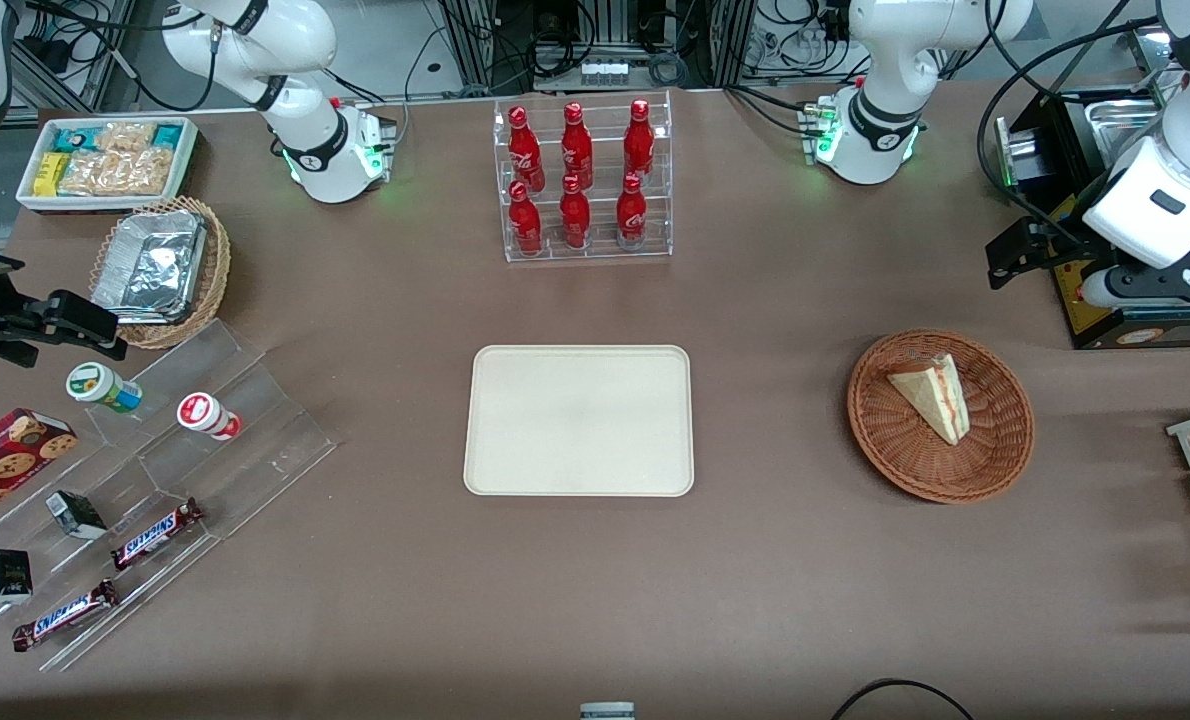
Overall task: Place sandwich from basket to tray
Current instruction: 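Move the left gripper over the sandwich in the wicker basket, then lower the left gripper and close it on the wrapped sandwich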
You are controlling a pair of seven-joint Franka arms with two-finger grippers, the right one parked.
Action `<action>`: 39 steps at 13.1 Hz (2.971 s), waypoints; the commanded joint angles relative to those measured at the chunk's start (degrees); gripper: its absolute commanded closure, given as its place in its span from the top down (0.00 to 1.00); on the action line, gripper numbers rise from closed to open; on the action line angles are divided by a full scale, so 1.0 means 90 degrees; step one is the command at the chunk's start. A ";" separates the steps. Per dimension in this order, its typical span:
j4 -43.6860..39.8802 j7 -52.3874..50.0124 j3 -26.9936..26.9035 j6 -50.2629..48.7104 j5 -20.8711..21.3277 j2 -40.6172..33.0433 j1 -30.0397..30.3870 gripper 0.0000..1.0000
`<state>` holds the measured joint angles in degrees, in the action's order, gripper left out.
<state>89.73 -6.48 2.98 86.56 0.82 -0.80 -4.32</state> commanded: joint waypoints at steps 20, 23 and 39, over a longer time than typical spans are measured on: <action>0.2517 -0.2022 -0.0664 0.3308 0.0134 0.1105 0.0080 1.00; 0.3318 -0.2824 -0.0664 0.4002 0.0134 0.1105 0.0080 1.00; 0.4630 -0.2855 -0.0693 0.6135 0.0065 0.1808 0.0314 0.94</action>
<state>130.81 -30.93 -3.35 140.65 0.91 15.50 -1.13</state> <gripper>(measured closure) 0.004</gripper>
